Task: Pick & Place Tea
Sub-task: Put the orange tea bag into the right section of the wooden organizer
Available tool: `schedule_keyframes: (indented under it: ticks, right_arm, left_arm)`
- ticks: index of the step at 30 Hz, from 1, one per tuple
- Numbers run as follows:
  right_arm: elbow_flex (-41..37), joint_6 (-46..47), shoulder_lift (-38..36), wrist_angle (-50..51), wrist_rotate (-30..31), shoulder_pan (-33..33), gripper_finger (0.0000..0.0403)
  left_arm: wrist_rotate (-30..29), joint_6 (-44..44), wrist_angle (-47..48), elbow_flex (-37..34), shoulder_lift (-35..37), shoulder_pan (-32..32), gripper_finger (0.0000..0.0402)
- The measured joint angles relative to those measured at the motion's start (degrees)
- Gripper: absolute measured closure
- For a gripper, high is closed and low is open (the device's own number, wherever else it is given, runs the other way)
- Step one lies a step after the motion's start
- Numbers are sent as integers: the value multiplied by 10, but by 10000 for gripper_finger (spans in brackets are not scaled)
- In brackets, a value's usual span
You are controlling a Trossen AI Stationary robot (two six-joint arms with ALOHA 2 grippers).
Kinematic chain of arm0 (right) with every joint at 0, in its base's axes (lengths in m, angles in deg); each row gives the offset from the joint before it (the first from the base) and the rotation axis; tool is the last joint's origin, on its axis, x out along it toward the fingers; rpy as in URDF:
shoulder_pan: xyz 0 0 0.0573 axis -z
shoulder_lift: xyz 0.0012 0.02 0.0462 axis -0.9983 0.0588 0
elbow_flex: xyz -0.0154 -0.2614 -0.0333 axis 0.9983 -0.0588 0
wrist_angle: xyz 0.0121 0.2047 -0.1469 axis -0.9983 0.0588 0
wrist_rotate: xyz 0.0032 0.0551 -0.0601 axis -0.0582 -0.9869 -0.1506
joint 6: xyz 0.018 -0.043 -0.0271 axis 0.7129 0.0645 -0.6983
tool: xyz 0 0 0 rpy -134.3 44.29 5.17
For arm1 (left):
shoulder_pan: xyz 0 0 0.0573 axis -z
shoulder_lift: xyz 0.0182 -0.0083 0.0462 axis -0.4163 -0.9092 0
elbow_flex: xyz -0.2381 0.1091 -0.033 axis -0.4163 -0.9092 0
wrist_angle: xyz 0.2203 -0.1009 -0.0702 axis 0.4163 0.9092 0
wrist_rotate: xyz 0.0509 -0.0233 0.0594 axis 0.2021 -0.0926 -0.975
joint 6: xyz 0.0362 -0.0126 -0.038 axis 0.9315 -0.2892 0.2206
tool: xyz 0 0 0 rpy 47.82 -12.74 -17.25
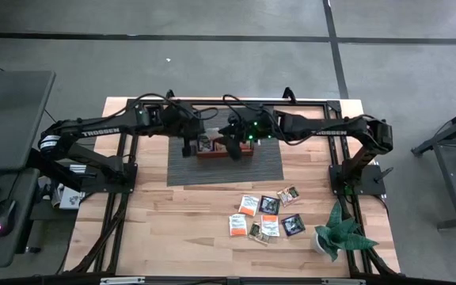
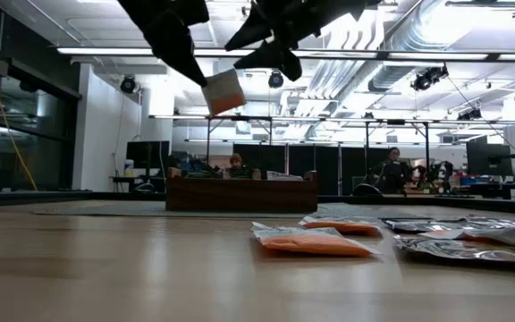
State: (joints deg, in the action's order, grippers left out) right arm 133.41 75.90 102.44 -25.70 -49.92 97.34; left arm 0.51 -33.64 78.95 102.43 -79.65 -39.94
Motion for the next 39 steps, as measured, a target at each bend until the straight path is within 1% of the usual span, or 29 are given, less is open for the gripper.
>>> schedule_keyframes:
  ticks: [4, 11, 17, 21, 24, 27, 34, 39]
  right_arm:
    - [0, -4, 0, 0, 2, 16, 197]
    - [0, -25, 0, -1, -4, 37, 193]
    - [0, -41, 3, -1, -20, 48, 193]
    - [0, -56, 4, -8, -21, 51, 194]
    - [0, -59, 17, -37, -24, 51, 194]
    - [0, -59, 40, -65, -40, 51, 194]
    - [0, -53, 49, -79, -41, 56, 195]
    - [0, -51, 49, -78, -47, 59, 212]
  left_arm:
    - [-20, 7, 2, 5, 0, 0, 401]
    - [-46, 5, 11, 5, 0, 0, 401]
    - [-49, 4, 9, 5, 0, 0, 401]
    - [-51, 0, 8, 5, 0, 0, 401]
    - [-51, 0, 7, 5, 0, 0, 401]
    - [-51, 0, 6, 5, 0, 0, 401]
    - [-57, -1, 13, 5, 0, 0, 401]
    - [-57, -8, 13, 5, -1, 0, 401]
